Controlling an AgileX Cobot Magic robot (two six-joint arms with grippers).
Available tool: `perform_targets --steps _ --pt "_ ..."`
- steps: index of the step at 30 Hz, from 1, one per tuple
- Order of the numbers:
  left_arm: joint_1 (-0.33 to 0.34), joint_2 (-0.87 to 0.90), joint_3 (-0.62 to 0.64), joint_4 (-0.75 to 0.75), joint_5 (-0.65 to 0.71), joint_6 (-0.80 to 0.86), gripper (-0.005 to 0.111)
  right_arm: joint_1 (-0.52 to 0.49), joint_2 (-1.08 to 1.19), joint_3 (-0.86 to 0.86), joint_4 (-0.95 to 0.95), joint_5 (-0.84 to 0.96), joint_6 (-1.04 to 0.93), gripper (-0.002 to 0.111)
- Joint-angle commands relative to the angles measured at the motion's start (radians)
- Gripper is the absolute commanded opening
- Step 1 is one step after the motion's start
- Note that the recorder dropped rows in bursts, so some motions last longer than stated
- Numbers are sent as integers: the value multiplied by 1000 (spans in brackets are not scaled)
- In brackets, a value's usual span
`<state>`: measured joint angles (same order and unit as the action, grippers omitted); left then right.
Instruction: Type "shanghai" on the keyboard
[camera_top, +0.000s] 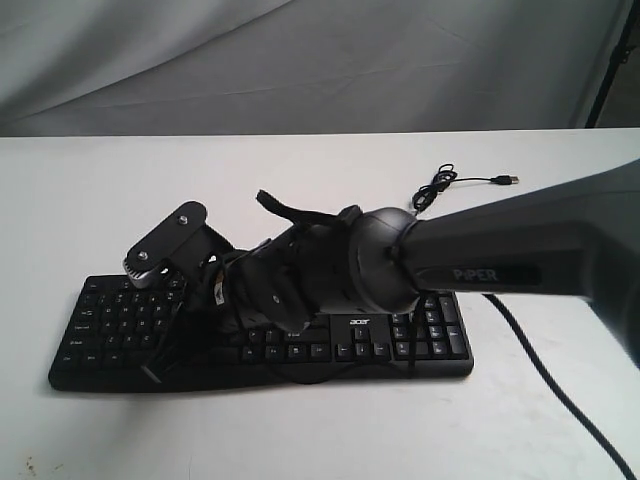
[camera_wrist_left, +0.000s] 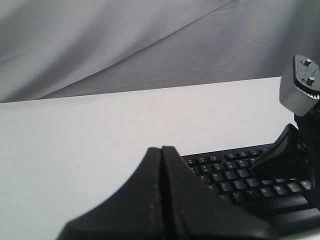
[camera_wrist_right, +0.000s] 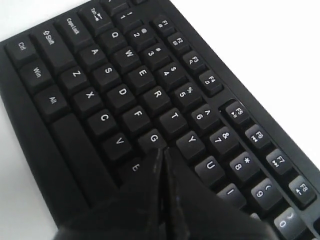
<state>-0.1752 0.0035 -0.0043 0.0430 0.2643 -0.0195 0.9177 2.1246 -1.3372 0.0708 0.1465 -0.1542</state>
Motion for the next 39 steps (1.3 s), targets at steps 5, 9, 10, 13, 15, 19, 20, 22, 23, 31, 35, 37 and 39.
perform_targets --steps 5,9,10,13,15,19,20,22,23,31,35,37,39 --pt "-4 -3 4 5 -3 -3 0 -1 15 -8 -7 15 -6 0" --pt "-4 -3 4 5 -3 -3 0 -1 32 -8 -9 15 -9 0" --pt "-4 -3 4 5 -3 -3 0 -1 32 -8 -9 15 -11 0" --pt "-4 -3 4 5 -3 -3 0 -1 35 -8 -9 15 -11 0" --pt "-4 -3 4 5 -3 -3 0 -1 35 -8 -9 15 -13 0" --pt "-4 -3 4 5 -3 -3 0 -1 35 -8 -9 15 -18 0" --pt "-4 -3 4 5 -3 -3 0 -1 35 -8 -9 20 -17 0" --pt "-4 -3 4 5 -3 -3 0 -1 35 -8 -9 28 -17 0" --pt "-4 -3 4 5 -3 -3 0 -1 35 -8 -9 33 -17 0" --pt "-4 -3 4 5 -3 -3 0 -1 35 -8 -9 42 -17 0" --pt "-4 -3 4 5 -3 -3 0 -1 35 -8 -9 41 -25 0" --pt "-4 -3 4 5 -3 -3 0 -1 35 -8 -9 41 -25 0" --pt "-4 -3 4 5 -3 -3 0 -1 35 -8 -9 39 -25 0"
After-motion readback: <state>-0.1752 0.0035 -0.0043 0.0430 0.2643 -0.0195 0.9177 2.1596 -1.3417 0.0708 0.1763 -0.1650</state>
